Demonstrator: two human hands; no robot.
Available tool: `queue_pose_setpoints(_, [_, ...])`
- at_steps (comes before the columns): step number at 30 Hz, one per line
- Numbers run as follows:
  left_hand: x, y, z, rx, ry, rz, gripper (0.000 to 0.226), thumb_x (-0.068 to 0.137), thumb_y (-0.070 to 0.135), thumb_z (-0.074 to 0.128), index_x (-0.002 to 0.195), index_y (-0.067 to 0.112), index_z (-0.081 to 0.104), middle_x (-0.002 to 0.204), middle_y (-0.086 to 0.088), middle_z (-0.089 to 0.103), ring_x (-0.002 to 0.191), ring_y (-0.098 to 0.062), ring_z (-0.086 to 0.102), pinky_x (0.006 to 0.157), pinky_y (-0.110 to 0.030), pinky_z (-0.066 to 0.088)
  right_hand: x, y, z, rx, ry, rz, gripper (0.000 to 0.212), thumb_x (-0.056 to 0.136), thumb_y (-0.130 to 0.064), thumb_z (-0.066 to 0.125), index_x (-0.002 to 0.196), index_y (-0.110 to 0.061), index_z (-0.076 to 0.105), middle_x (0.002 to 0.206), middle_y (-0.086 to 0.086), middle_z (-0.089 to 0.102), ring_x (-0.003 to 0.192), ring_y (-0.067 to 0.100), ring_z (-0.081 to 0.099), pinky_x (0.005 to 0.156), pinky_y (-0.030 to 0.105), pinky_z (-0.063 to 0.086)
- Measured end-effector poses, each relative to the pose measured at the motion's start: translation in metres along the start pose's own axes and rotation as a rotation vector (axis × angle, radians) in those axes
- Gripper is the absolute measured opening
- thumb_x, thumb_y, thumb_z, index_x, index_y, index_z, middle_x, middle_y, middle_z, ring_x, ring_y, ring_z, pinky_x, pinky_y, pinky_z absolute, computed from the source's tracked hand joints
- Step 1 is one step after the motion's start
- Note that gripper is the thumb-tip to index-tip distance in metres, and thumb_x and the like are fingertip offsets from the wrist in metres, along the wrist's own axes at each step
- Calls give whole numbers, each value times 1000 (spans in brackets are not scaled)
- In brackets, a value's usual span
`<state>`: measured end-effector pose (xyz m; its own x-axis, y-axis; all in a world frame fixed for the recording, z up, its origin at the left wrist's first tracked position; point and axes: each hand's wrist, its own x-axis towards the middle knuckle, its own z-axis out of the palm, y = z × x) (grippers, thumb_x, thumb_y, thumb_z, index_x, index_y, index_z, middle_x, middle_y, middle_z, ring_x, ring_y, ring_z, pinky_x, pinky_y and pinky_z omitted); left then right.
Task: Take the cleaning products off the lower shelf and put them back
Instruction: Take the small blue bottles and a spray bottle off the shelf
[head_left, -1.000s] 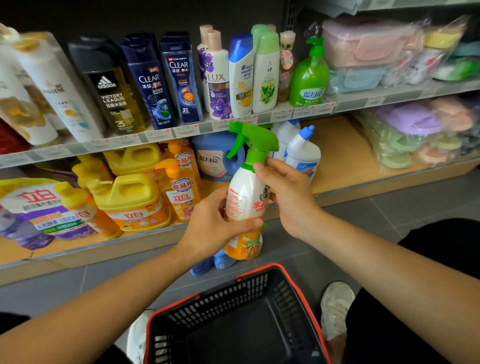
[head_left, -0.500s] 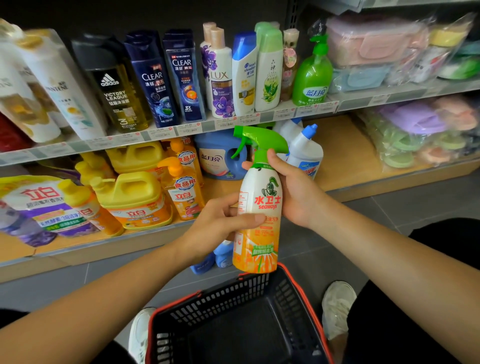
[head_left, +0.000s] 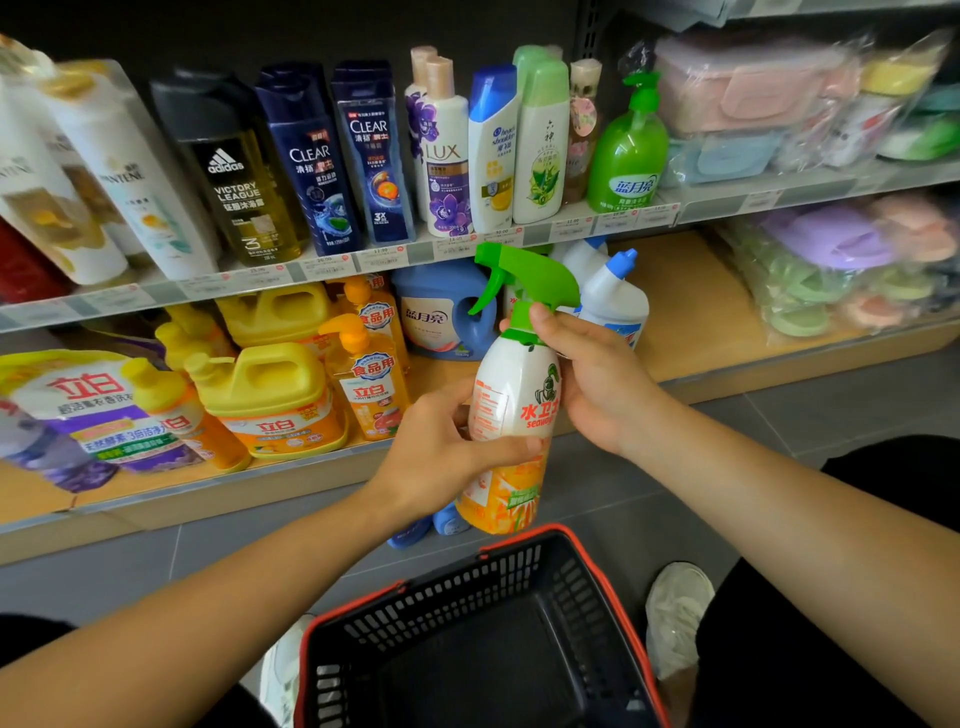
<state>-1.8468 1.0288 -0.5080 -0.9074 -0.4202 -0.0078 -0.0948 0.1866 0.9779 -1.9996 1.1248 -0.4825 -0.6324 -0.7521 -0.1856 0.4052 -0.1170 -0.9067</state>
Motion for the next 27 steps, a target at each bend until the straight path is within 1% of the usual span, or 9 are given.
queue_pose_setpoints(4, [-1, 1, 0, 78, 63, 18, 51, 74, 29, 90, 120, 23, 68, 104, 6, 78, 93, -10, 75, 81, -39, 63, 0, 3, 1, -106, 51, -17, 37, 75, -47, 74, 99, -19, 76, 105, 5, 76, 98, 20, 71, 80, 36, 58])
queue_pose_setpoints(7, [1, 3, -4, 58, 62, -14, 48, 73, 27, 89, 117, 21, 70, 102, 3, 78, 92, -12, 76, 79, -37, 63, -1, 5, -2, -209, 81, -12, 30, 88, -48, 67, 107, -26, 75, 106, -4, 76, 101, 17, 70, 78, 37, 60])
queue_pose_setpoints(9, [1, 6, -6, -60, 54, -72, 46, 71, 28, 88, 113, 19, 72, 100, 1, 79, 91, -16, 76, 75, -33, 63, -2, 6, -4, -203, 70, -8, 29, 94, -39, 64, 117, -24, 72, 111, -4, 75, 101, 17, 70, 72, 33, 58])
queue_pose_setpoints(12, [2, 12, -9, -236, 72, -178, 50, 69, 39, 83, 112, 18, 72, 100, -3, 79, 90, -20, 77, 67, -25, 60, -7, 8, -9, -223, 26, -52, 31, 96, -22, 64, 127, -17, 67, 118, 2, 72, 105, 19, 70, 73, 33, 58])
queue_pose_setpoints(16, [9, 17, -21, -304, 102, -279, 49, 76, 52, 74, 110, 17, 73, 99, -5, 79, 87, -22, 77, 64, -30, 59, -17, 13, -16, -397, -108, -167, 49, 91, -12, 71, 137, -23, 59, 123, 4, 68, 104, 22, 70, 79, 38, 61])
queue_pose_setpoints(19, [12, 19, -32, -393, 130, -310, 25, 91, 37, 68, 101, 15, 76, 89, -6, 77, 79, -22, 75, 60, -32, 59, -26, 15, -18, -403, -243, -228, 56, 90, -10, 71, 140, -29, 56, 138, -1, 60, 109, 21, 69, 86, 35, 59])
queue_pose_setpoints(21, [11, 19, -37, -434, 92, -286, 18, 94, 21, 66, 107, 15, 76, 92, -9, 77, 80, -24, 75, 61, -32, 60, -30, 12, -18, -401, -280, -255, 54, 89, -13, 71, 139, -27, 57, 152, -3, 45, 117, 16, 65, 91, 34, 57])
queue_pose_setpoints(24, [10, 23, -39, -484, 43, -238, 41, 84, 16, 70, 125, 14, 70, 106, -15, 76, 89, -28, 75, 70, -36, 61, -31, 4, -19, -373, -297, -245, 49, 87, -9, 68, 131, -30, 63, 160, -14, 30, 132, 0, 50, 99, 37, 53])
queue_pose_setpoints(27, [8, 28, -40, -538, 8, -170, 51, 80, 13, 69, 130, 13, 66, 110, -16, 75, 93, -29, 75, 73, -35, 61, -32, -8, -20, -391, -368, -268, 65, 80, 8, 53, 130, -31, 63, 159, -16, 32, 136, 7, 48, 98, 36, 53])
